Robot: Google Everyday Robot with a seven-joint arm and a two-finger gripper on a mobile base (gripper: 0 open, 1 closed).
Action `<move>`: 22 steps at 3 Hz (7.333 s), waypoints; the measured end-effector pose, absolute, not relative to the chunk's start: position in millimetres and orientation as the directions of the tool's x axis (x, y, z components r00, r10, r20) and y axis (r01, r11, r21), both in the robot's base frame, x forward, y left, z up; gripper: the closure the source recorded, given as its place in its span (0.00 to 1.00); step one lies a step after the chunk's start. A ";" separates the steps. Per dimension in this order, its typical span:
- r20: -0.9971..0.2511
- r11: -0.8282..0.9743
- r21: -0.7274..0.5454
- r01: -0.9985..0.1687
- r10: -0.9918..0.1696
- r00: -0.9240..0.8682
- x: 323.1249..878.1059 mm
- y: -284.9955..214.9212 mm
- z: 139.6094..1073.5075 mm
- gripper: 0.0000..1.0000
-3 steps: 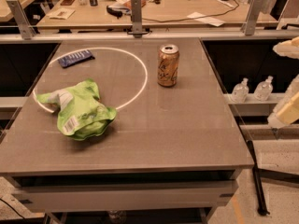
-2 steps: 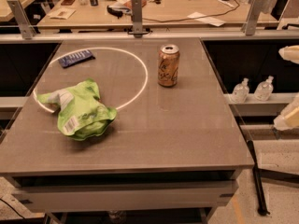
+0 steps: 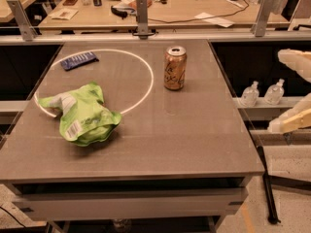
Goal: Move orange can near green rice chip bag
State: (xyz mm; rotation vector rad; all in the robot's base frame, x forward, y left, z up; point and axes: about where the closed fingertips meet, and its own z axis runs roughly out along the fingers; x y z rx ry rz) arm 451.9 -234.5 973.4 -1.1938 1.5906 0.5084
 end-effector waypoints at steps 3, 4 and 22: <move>-0.932 0.503 -0.116 -0.857 -0.354 -0.082 459.8 -212.1 954.3 0.00; -0.930 0.513 -0.114 -0.851 -0.357 -0.091 459.3 -211.2 949.3 0.00; -0.989 0.494 -0.062 -0.867 -0.146 -0.012 678.5 -55.0 878.0 0.40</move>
Offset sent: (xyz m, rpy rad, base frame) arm 0.0086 0.0249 -0.0344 0.0578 0.1783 -0.1845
